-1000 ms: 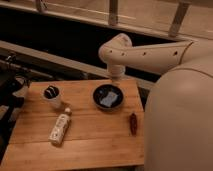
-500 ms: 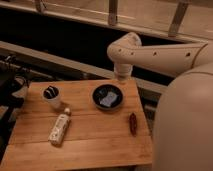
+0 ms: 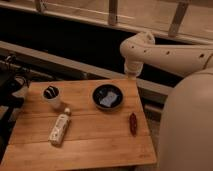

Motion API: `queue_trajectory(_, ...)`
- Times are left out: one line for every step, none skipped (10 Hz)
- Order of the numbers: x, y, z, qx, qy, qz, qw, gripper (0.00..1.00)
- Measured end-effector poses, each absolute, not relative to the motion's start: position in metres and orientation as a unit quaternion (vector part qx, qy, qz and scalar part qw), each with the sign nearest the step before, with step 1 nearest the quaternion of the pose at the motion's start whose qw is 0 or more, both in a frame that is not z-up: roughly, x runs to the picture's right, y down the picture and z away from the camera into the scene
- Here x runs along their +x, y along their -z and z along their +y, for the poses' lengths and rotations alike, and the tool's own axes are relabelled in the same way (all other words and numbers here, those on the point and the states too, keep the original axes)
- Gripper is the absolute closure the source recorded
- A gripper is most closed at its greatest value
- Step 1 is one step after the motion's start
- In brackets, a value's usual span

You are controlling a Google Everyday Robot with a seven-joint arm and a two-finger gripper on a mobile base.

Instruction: Move the arm in a circular motion

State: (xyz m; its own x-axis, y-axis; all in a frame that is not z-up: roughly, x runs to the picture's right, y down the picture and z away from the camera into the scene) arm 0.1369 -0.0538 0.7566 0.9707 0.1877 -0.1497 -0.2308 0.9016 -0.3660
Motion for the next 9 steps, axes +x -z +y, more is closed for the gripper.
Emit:
queue_trajectory(0.128,-0.759,-0.057,-0.185,-0.106,0.057,0.975,0.88)
queue_trajectory(0.118,-0.758,-0.057,-0.177,-0.099,0.06,0.977,0.96)
queue_trajectory(0.107,-0.753,-0.051,-0.168,-0.092,0.062,0.98,1.0)
queue_trajectory(0.107,-0.746,-0.045,-0.159,-0.088,0.066,0.981,1.0)
queue_trajectory(0.111,-0.739,-0.038,-0.151,-0.086,0.067,0.983,1.0)
queue_trajectory(0.118,-0.737,-0.035,-0.15,-0.086,0.068,0.983,1.0)
queue_trajectory(0.124,-0.737,-0.035,-0.148,-0.085,0.068,0.983,1.0)
queue_trajectory(0.123,-0.74,-0.039,-0.146,-0.08,0.065,0.984,1.0)
queue_trajectory(0.117,-0.742,-0.042,-0.143,-0.072,0.066,0.985,1.0)
